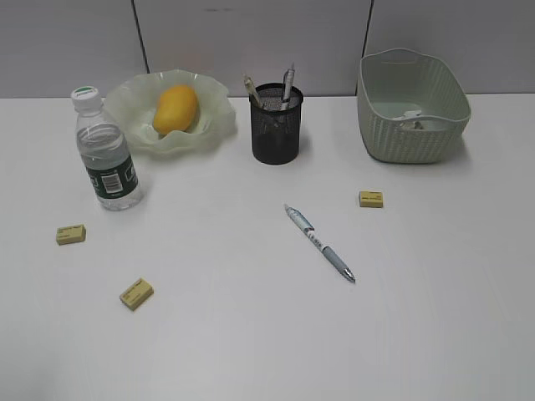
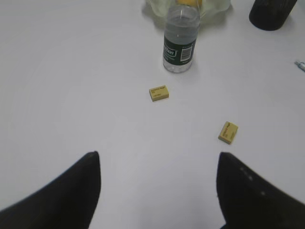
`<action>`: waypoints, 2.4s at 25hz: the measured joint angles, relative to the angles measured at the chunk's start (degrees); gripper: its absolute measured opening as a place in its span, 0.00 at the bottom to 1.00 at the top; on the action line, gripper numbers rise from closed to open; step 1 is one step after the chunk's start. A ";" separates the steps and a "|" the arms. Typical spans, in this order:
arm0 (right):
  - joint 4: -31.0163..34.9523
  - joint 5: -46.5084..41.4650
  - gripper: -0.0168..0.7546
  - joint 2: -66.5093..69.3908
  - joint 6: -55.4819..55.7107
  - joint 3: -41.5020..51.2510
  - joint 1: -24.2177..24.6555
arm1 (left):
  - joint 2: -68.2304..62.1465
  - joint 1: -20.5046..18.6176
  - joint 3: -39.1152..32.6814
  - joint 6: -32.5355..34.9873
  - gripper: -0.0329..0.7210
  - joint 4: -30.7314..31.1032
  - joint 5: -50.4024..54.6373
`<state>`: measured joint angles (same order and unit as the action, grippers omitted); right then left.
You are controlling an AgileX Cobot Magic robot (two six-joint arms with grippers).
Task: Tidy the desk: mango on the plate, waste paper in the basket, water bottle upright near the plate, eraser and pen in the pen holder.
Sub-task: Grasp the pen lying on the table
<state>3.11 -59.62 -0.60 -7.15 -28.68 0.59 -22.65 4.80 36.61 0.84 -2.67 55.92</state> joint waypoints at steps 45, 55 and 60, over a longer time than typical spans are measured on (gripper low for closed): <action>0.02 0.00 0.49 0.00 0.00 -0.10 0.00 | 23.11 0.00 -6.33 0.21 0.68 0.51 5.21; 0.95 0.00 0.49 0.00 0.00 -0.10 0.00 | 23.11 0.00 -6.33 0.21 0.65 -3.05 5.21; 3.25 0.00 0.48 2.28 -0.19 -0.83 0.00 | 23.11 0.00 -6.33 0.21 0.62 -2.36 5.21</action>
<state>6.37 -59.62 1.68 -7.34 -29.51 0.59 0.45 4.80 30.28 1.05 -5.03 61.14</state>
